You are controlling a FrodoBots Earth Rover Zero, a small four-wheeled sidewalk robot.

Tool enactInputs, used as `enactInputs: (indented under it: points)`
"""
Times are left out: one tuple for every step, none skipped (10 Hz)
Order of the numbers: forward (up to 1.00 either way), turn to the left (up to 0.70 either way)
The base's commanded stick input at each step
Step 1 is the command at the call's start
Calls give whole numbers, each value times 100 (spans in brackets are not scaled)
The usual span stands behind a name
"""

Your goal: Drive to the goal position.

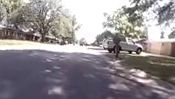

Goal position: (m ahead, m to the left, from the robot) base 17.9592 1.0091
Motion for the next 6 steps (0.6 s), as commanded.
enactInputs:
  points:
    - [50,0]
    - [50,0]
    - [50,0]
    - [50,0]
    - [50,0]
    - [50,0]
